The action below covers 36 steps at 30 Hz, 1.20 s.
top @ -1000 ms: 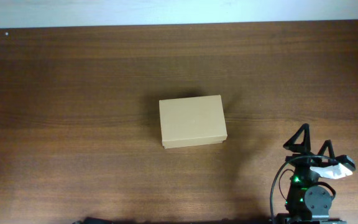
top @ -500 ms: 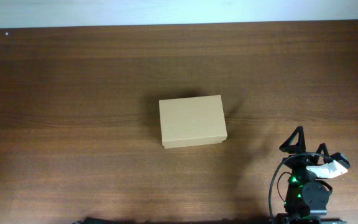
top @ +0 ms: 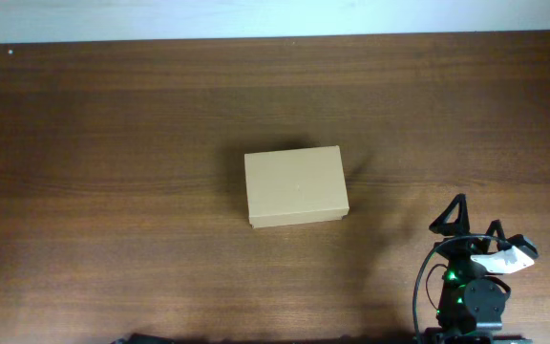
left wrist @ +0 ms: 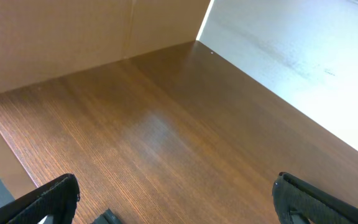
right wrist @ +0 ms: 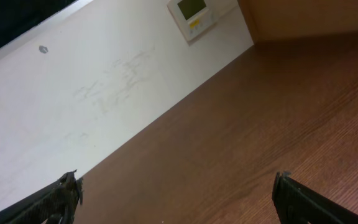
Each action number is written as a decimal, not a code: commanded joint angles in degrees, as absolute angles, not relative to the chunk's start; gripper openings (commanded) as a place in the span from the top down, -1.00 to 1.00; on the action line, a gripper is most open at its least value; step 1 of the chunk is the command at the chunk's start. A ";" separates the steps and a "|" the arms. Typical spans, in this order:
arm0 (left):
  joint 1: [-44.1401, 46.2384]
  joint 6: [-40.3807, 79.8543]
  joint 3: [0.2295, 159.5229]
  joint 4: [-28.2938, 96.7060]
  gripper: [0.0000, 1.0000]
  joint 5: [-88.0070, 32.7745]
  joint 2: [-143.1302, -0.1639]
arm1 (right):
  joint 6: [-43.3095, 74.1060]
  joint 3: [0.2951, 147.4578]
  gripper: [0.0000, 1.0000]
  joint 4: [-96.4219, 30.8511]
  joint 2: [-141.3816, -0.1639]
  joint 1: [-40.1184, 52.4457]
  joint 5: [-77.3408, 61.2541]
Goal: Pack container
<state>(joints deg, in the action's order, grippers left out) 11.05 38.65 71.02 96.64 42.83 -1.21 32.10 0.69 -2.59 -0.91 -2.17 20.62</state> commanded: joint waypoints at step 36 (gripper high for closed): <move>0.32 39.66 16.67 22.15 -0.99 18.17 -0.49 | 31.83 0.32 -0.98 -2.94 -0.43 -2.66 20.10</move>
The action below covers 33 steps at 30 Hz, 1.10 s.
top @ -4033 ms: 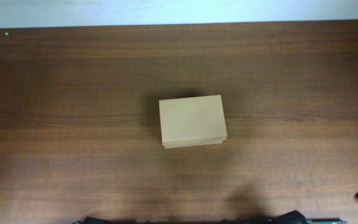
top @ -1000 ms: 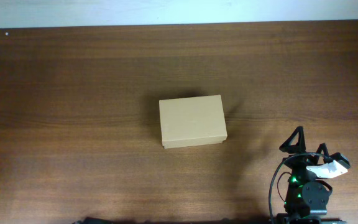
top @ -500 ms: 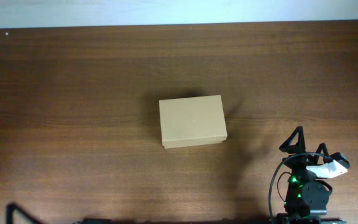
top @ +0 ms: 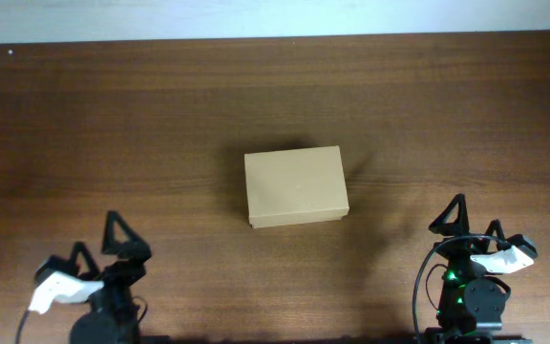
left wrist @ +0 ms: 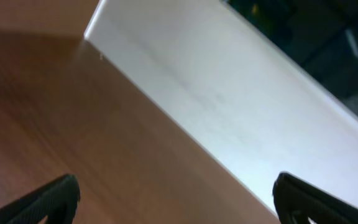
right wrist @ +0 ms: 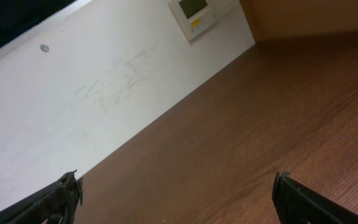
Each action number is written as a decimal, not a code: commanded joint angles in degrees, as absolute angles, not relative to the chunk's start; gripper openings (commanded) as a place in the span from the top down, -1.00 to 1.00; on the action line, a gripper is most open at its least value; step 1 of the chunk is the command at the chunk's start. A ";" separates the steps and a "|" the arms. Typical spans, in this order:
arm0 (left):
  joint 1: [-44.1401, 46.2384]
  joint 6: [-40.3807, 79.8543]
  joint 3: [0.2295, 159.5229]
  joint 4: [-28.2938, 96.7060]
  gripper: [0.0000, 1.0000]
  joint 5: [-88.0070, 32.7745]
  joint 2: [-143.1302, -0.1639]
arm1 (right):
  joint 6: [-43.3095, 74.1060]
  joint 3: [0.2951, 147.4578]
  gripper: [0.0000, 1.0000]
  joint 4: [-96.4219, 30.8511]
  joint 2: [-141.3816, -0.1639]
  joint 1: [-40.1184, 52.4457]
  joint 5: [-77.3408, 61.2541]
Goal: Pack container
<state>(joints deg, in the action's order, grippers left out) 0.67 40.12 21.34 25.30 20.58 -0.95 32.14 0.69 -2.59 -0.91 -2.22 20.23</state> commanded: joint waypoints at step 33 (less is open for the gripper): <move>-1.28 34.87 5.76 18.41 -0.99 19.25 -0.30 | 31.83 0.32 -0.98 -2.94 -0.43 -2.66 20.10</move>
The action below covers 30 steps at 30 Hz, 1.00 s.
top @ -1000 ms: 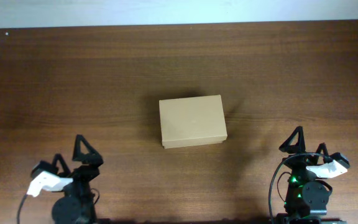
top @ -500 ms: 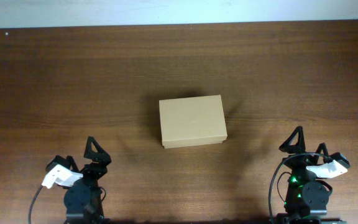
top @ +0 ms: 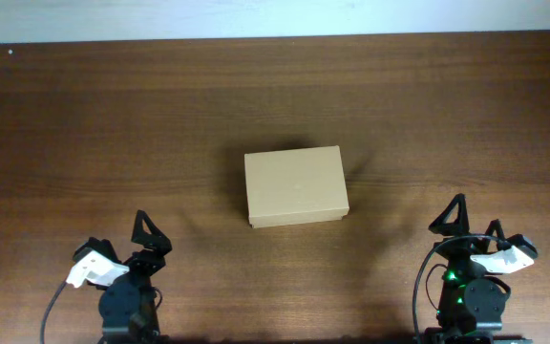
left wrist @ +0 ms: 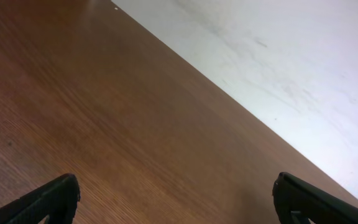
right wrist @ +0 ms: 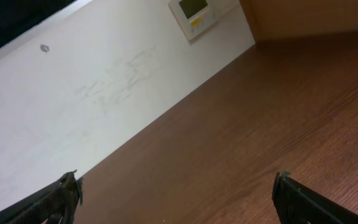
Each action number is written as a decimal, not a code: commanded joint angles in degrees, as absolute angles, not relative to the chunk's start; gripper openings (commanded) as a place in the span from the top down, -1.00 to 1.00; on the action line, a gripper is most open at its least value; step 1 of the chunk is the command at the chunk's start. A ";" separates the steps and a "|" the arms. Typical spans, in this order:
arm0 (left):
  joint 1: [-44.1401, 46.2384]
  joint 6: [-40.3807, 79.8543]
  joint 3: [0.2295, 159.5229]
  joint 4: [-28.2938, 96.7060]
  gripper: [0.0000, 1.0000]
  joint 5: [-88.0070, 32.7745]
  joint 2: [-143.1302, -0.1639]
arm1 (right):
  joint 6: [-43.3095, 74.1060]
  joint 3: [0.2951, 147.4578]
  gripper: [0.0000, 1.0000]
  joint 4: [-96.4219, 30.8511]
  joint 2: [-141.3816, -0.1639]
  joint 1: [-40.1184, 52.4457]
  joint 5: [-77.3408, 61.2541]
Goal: Pack container
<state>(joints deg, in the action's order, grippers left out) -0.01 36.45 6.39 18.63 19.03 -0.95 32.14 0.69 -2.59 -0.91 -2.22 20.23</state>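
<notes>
A closed tan cardboard box (top: 295, 186) lies flat in the middle of the dark wooden table (top: 113, 124). My left gripper (top: 151, 234) stands near the front edge at the left, well apart from the box, open and empty (left wrist: 176, 202). My right gripper (top: 454, 218) stands near the front edge at the right, also open with nothing between its fingers (right wrist: 179, 199). Neither wrist view shows the box. No loose items for packing are in view.
A white wall (top: 275, 17) runs along the table's far edge. The right wrist view shows a small wall-mounted control panel (right wrist: 194, 15) and a tan board (right wrist: 316, 18) at the table's end.
My left arm has shifted to the right along the front edge. Its wrist camera now shows more of the table and less wall. The right arm and the box have not moved.
At first only the right arm showed in the overhead view, and the left wrist camera faced the table and a tan board. Then the left arm stood at the front left, its camera tipped toward the wall. Now it stands further right, open.
</notes>
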 commanded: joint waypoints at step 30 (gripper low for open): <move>-3.16 34.87 5.76 18.46 -0.99 19.25 -0.34 | 31.83 0.32 -0.98 -2.94 -0.43 -2.66 20.10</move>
